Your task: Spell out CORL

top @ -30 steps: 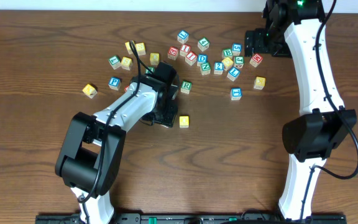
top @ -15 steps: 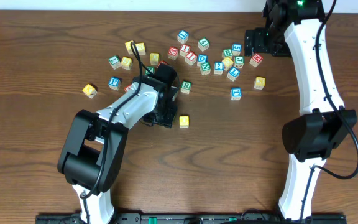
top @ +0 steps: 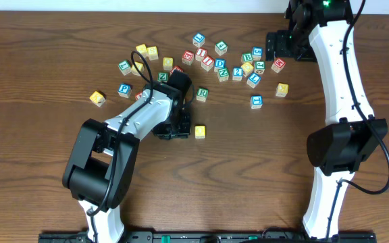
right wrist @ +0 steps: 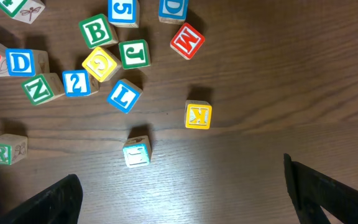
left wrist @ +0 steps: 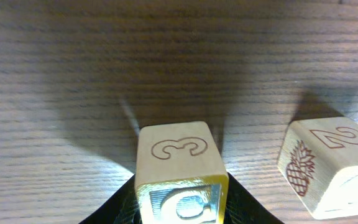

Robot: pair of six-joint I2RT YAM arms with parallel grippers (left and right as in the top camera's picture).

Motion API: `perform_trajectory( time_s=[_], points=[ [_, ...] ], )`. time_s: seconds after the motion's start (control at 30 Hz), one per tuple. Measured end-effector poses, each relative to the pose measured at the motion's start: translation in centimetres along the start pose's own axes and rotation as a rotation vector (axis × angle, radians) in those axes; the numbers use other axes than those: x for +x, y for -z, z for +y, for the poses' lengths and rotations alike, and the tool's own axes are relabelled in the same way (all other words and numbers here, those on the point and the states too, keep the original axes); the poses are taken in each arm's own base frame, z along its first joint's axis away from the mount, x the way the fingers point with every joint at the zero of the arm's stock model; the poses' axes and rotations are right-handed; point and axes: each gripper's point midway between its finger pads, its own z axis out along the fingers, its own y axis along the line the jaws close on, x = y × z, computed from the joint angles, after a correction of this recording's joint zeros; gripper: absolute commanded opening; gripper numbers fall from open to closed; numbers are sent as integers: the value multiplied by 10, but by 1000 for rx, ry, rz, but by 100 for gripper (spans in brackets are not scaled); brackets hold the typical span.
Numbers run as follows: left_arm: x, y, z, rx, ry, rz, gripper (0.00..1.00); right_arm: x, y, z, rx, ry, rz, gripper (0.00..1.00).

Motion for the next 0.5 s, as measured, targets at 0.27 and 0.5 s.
perform_trajectory(
  time_s=[0.27, 0.5],
  points=[
    [6, 0, -7, 42, 9, 32, 37, 0, 0, 0, 0, 0, 0, 99],
    [14, 1, -8, 53, -22, 65, 37, 0, 0, 0, 0, 0, 0, 99]
  ],
)
